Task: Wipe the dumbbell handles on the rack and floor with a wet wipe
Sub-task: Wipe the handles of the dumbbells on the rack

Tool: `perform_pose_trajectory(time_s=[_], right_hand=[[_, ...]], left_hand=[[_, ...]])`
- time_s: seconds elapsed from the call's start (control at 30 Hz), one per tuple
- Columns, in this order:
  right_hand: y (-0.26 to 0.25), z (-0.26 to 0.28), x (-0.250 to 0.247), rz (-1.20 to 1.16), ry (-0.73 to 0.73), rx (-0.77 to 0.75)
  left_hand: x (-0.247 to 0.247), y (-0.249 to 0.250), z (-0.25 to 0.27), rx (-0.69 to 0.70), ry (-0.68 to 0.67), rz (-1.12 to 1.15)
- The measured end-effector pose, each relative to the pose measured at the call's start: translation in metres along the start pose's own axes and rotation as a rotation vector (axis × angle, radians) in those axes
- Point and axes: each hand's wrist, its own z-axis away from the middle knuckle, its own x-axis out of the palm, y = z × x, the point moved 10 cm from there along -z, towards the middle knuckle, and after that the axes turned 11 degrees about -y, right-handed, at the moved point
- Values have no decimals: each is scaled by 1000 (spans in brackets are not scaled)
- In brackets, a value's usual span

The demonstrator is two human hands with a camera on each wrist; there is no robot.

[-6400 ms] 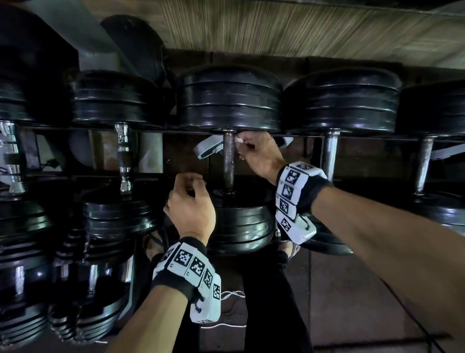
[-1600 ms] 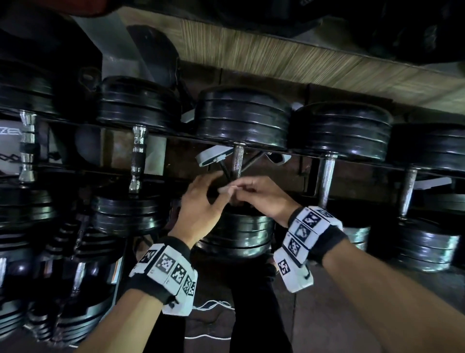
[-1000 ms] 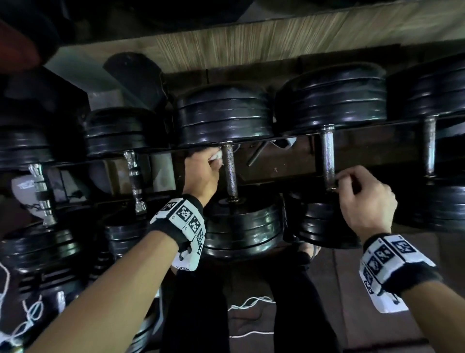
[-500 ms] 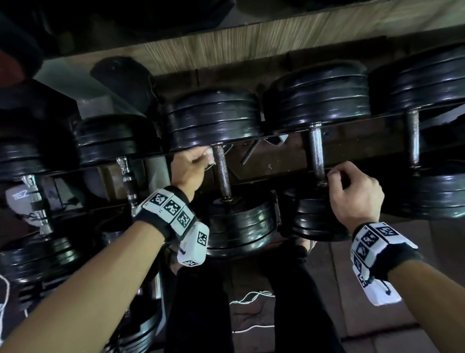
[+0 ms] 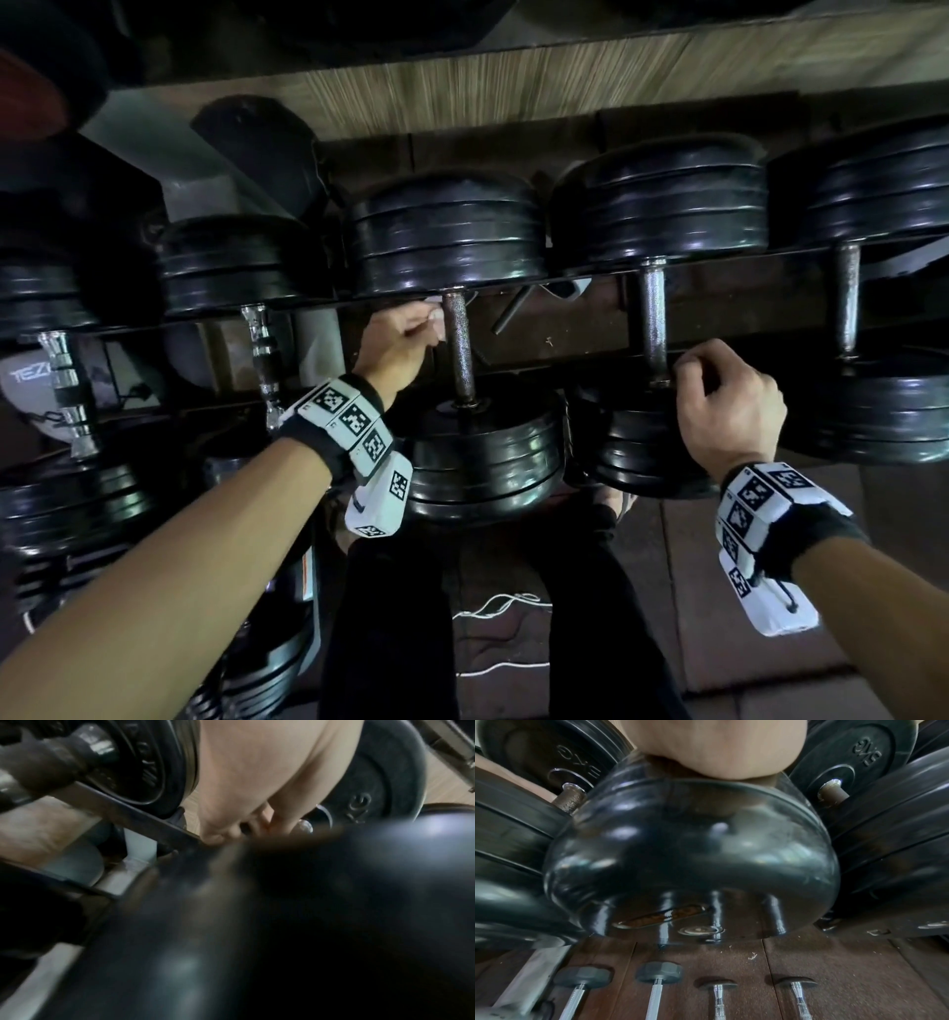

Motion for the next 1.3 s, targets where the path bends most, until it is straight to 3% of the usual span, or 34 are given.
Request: perform_pose_trajectory(time_s=[0.1, 0.17, 0.23, 0.3, 0.4, 0.53, 0.63, 0.7, 0.8, 0.87, 1.03, 1.2, 1.3], right_hand=[[0, 0, -1, 2, 4, 3], [2, 0, 1, -2, -1, 6], [2, 0, 1, -5, -4, 10], [1, 0, 0, 1, -8, 13], [0, 0, -1, 10, -3, 15], [0, 0, 0, 8, -1, 14], [1, 0, 0, 9, 10, 6], [1, 0, 1, 9, 1, 6], [2, 0, 1, 8, 1, 10], [2, 0, 2, 11, -5, 12], [4, -1, 3, 2, -13, 25], [3, -1, 3, -6, -11, 15], [5, 0, 4, 0, -7, 14]], left_hand=[[20, -33, 11, -95, -154, -252], [29, -57, 21, -202, -233, -285], [35, -57, 21, -209, -274, -253], [29, -41, 13, -149, -250, -108], [2, -9, -2, -3, -86, 92], [-7, 2, -13, 2, 11, 145], [9, -15, -5, -16, -100, -1], [25, -41, 6, -79, -224, -56], [39, -62, 18, -198, -307, -76], [36, -54, 15, -188, -287, -7], [2, -12, -15, -23, -46, 119], [3, -19, -25, -105, -57, 201], [-1, -15, -17, -41, -56, 150]])
